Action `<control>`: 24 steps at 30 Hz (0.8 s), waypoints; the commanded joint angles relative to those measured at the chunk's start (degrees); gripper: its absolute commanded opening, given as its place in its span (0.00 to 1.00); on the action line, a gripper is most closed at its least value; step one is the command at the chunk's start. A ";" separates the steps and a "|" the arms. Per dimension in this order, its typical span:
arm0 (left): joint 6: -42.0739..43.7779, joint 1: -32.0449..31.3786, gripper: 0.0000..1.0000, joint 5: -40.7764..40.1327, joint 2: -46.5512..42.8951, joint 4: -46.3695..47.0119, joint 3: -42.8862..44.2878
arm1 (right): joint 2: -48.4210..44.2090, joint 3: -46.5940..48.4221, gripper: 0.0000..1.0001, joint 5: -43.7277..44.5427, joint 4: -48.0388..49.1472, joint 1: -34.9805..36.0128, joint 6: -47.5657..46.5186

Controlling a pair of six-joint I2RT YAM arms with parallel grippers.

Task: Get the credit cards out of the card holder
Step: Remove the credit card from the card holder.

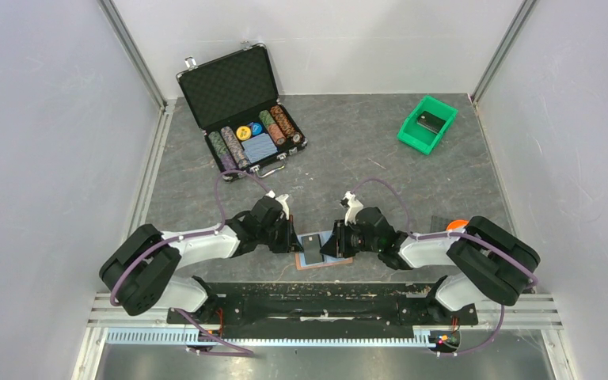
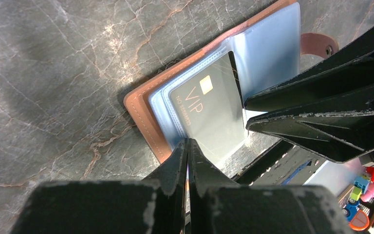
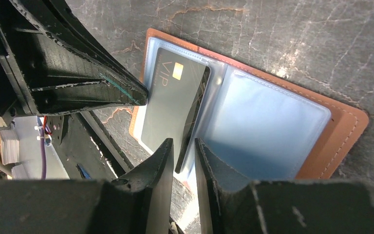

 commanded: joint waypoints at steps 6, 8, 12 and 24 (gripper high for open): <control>1.85 0.01 0.06 -0.45 -0.90 1.10 -2.04 | 0.18 -0.75 0.26 0.27 1.99 -0.30 -0.31; 1.70 -0.01 0.06 -0.33 -0.68 1.35 -2.04 | 0.92 -0.43 0.26 -0.95 2.59 -0.28 -0.20; 1.58 0.01 0.05 0.07 -0.29 1.32 -2.05 | 2.36 -2.18 0.26 -3.26 7.50 -0.27 2.23; 1.15 -0.08 0.06 0.35 0.28 1.84 -2.57 | 3.57 -6.54 0.04 -6.40 19.93 -1.50 6.81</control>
